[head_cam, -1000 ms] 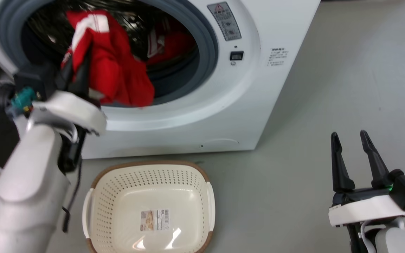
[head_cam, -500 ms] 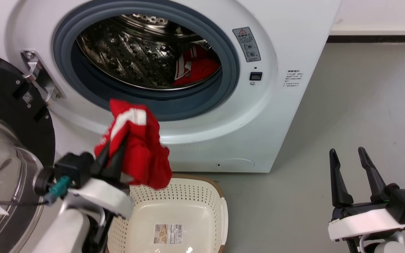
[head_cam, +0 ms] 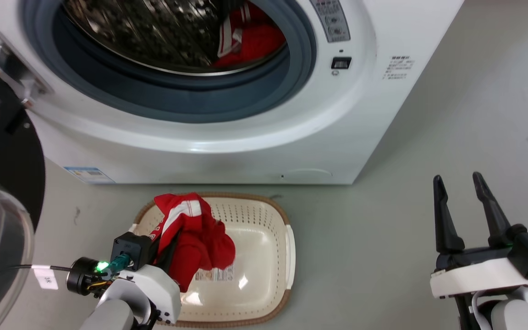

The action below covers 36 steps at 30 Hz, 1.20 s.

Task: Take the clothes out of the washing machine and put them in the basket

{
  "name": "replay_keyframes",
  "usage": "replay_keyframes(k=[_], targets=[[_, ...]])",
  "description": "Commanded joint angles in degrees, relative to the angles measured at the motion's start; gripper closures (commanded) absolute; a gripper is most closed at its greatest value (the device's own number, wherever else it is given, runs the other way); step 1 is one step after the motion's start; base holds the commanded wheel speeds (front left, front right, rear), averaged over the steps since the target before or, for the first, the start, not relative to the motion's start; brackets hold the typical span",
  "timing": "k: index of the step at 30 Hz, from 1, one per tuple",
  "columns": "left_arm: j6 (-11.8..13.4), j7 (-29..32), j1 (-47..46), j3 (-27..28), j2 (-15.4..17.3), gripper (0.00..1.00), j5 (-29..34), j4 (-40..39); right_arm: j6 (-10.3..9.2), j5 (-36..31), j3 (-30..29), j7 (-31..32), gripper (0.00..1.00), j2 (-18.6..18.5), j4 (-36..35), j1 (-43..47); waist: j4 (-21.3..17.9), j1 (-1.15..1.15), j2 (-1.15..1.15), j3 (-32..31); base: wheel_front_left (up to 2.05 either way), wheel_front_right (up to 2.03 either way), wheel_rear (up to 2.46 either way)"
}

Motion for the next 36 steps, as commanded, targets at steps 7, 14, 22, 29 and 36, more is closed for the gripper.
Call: replay_keyframes(k=[7, 14, 22, 29, 36], targets=[[-2.4, -1.6, -7.6, -0.7, -2.6, 1.0, 0.9, 15.0, -0.04, -0.3, -0.4, -0.1, 0.0, 0.0, -1.8, -3.5, -2.3, 0.0, 0.0, 10.0, 0.0, 0.0, 0.0], [-3.9, -2.0, -15.7, -0.4, -4.2, 1.0, 1.0, 26.0, -0.04, -1.2, -0.9, -0.1, 0.0, 0.0, -3.9, -5.5, -3.0, 0.0, 0.0, 18.2, 0.0, 0.0, 0.0], [-4.6, -2.0, -23.6, 1.2, -6.3, 1.0, 0.1, 33.8, -0.04, -1.3, -2.2, -0.1, 0.0, 0.0, -7.1, -7.1, -2.9, 0.0, 0.0, 27.5, 0.0, 0.0, 0.0], [-4.8, -2.0, -28.0, 3.2, -8.0, 1.0, 0.0, 35.9, -0.04, -2.6, -2.9, -0.1, 0.0, 0.0, -9.9, -7.0, -2.1, 0.0, 0.0, 33.4, 0.0, 0.0, 0.0], [-5.0, -2.0, -31.3, 3.2, -9.0, 1.0, 2.3, 36.1, -0.04, -3.4, -4.3, -0.1, 0.0, 0.0, -12.4, -7.5, -1.3, 0.0, 0.0, 37.4, 0.0, 0.0, 0.0]])
